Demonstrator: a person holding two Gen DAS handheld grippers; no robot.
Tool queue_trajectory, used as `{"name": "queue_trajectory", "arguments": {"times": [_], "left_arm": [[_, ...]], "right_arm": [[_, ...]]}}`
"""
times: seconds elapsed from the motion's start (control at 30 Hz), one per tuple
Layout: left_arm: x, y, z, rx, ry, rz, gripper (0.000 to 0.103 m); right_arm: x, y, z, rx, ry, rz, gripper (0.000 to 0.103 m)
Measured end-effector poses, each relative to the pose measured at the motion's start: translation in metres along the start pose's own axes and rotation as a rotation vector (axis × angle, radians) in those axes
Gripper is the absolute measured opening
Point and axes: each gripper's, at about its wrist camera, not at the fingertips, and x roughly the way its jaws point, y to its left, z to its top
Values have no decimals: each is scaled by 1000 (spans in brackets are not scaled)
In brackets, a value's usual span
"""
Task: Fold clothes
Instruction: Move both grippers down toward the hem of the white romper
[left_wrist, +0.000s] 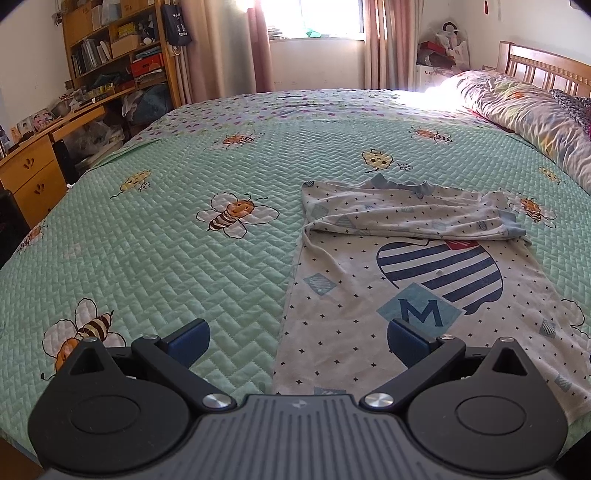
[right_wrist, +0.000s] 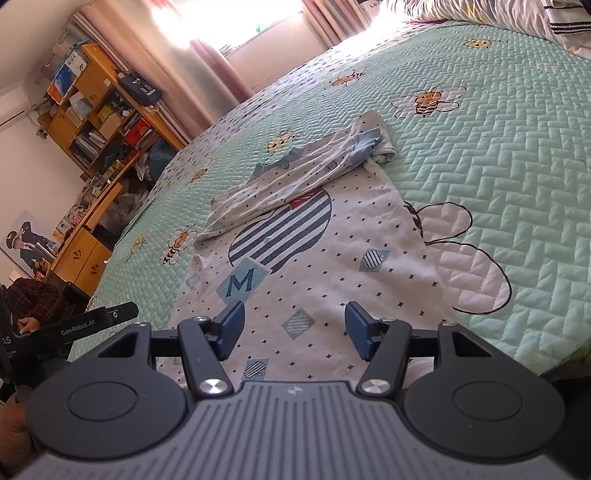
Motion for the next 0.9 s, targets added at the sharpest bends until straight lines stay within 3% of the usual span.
{"name": "queue_trajectory", "arguments": {"times": [0.3, 0.47, 0.57, 0.9], "left_arm": [[12, 20, 0, -22, 0, 8, 102], [21, 46, 8, -47, -33, 75, 102], [28, 60, 12, -73, -37, 106, 102], [50, 91, 8, -145, -3, 79, 102]], "right_arm": [[-6, -15, 6, 36, -20, -12, 62], [-20, -26, 23, 61, -97, 13, 63], [-27, -29, 35, 50, -152, 43, 68], [1, -43, 105, -18, -154, 144, 71]]}}
